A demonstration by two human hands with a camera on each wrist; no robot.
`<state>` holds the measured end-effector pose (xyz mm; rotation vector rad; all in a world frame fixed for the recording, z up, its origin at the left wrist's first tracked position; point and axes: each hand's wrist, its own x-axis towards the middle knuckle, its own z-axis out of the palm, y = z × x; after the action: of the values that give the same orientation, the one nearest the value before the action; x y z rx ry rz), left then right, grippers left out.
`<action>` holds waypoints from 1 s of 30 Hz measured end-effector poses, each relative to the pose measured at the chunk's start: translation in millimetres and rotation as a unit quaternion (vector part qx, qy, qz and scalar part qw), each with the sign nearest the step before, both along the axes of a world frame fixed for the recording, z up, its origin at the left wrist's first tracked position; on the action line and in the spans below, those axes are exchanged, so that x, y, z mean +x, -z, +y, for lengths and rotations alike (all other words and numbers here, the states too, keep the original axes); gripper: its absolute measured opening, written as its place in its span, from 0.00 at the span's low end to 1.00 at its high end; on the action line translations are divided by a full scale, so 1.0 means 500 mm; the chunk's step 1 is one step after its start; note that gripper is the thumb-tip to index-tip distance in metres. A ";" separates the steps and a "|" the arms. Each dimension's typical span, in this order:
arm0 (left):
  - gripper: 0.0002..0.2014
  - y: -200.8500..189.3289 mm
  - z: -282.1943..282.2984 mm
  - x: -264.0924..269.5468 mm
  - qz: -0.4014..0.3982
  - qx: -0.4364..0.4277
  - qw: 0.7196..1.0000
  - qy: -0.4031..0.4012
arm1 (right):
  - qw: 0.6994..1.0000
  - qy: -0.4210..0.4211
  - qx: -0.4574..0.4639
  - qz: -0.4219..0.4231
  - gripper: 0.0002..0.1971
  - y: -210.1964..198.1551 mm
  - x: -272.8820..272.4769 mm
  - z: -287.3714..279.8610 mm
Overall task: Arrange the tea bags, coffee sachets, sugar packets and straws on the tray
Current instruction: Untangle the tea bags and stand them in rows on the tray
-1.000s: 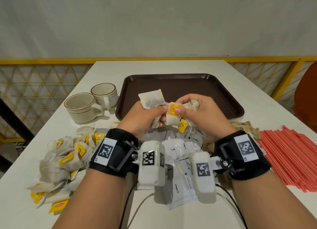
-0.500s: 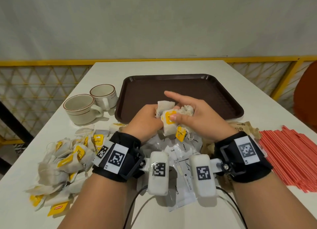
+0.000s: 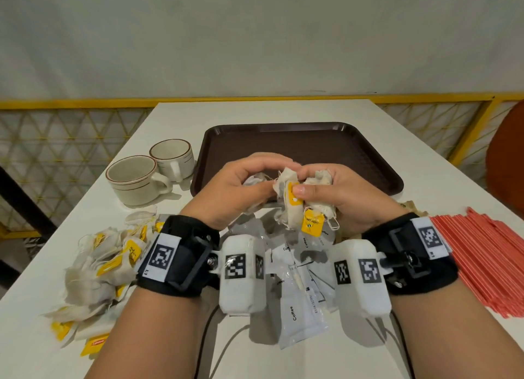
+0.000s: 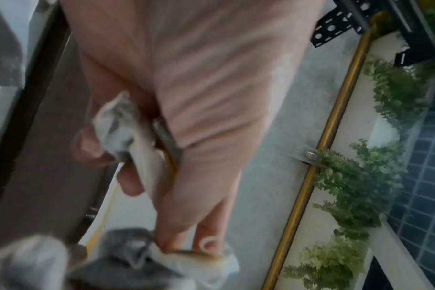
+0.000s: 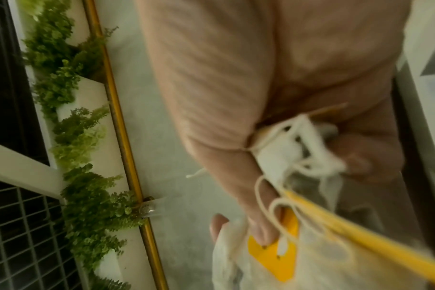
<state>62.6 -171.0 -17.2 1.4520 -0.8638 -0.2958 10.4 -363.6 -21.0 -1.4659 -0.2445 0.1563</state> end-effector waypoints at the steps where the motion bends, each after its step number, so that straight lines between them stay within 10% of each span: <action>1: 0.11 0.000 0.002 0.000 -0.009 0.003 1.000 0.006 | 1.000 -0.011 0.002 -0.001 0.11 0.000 -0.001 -0.001; 7: 0.14 0.004 0.007 0.000 -0.020 0.007 0.996 0.082 | 0.998 -0.049 0.020 0.024 0.20 -0.003 -0.005 -0.003; 13: 0.06 0.007 0.008 -0.002 -0.004 0.006 0.998 0.059 | 0.999 -0.035 0.013 0.024 0.07 -0.002 -0.008 -0.002; 20: 0.04 0.015 -0.007 0.020 0.035 -0.034 0.984 -0.172 | 0.972 0.227 -0.035 -0.057 0.09 0.004 0.016 -0.004; 23: 0.07 0.027 -0.010 0.030 0.030 -0.003 0.962 -0.270 | 0.981 0.177 -0.063 -0.057 0.05 -0.003 0.007 -0.007; 26: 0.09 0.029 -0.019 0.026 0.092 -0.023 0.964 -0.250 | 0.996 0.068 -0.037 -0.053 0.05 -0.014 -0.009 0.010; 30: 0.08 0.018 -0.033 0.011 0.156 -0.032 0.972 -0.171 | 0.975 0.176 -0.065 -0.119 0.05 -0.001 0.005 0.029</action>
<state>67.9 -187.5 -26.4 1.4198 -0.3577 -0.2243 12.9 -349.2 -20.7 -1.6357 -0.1663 -0.2975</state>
